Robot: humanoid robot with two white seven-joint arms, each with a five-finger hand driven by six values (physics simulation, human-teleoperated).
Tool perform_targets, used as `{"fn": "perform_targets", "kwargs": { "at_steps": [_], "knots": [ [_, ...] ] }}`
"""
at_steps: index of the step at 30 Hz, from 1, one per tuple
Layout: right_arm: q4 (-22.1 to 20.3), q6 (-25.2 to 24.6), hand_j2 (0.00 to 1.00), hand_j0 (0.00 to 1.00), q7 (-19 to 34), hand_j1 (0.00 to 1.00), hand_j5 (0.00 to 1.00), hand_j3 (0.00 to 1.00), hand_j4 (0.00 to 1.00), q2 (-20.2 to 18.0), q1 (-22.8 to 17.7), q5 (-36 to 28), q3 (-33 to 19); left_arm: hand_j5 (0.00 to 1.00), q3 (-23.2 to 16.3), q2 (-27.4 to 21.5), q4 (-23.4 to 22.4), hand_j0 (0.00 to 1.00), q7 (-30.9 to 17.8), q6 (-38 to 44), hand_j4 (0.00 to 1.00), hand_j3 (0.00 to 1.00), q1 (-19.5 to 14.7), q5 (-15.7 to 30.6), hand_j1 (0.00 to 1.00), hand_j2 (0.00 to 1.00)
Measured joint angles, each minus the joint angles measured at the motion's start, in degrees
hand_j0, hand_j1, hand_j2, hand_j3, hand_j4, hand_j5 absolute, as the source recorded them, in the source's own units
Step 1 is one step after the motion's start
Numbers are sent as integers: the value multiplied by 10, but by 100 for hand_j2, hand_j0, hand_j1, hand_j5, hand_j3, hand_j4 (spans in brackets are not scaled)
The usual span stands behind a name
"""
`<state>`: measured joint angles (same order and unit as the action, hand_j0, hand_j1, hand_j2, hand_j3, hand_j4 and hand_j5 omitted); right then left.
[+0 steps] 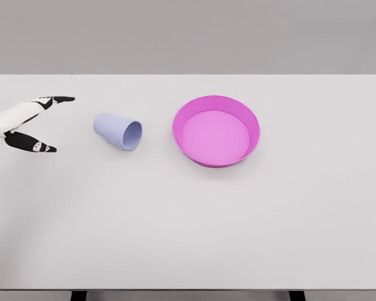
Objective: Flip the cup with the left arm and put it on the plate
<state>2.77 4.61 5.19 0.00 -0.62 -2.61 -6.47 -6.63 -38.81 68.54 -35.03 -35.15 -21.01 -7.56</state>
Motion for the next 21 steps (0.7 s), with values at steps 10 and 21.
{"fn": "perform_targets", "kwargs": {
  "at_steps": [10,21],
  "knots": [
    [2,-4,100,100,2,100,100,100,100,0,-1,-2,7,100,-1,43,-1,100,0,0,100,100,-36,-44,100,100],
    [2,-4,100,100,2,100,100,100,100,0,-1,-2,7,100,-4,127,-22,100,0,0,100,100,-83,-201,100,100]
  ]
}}
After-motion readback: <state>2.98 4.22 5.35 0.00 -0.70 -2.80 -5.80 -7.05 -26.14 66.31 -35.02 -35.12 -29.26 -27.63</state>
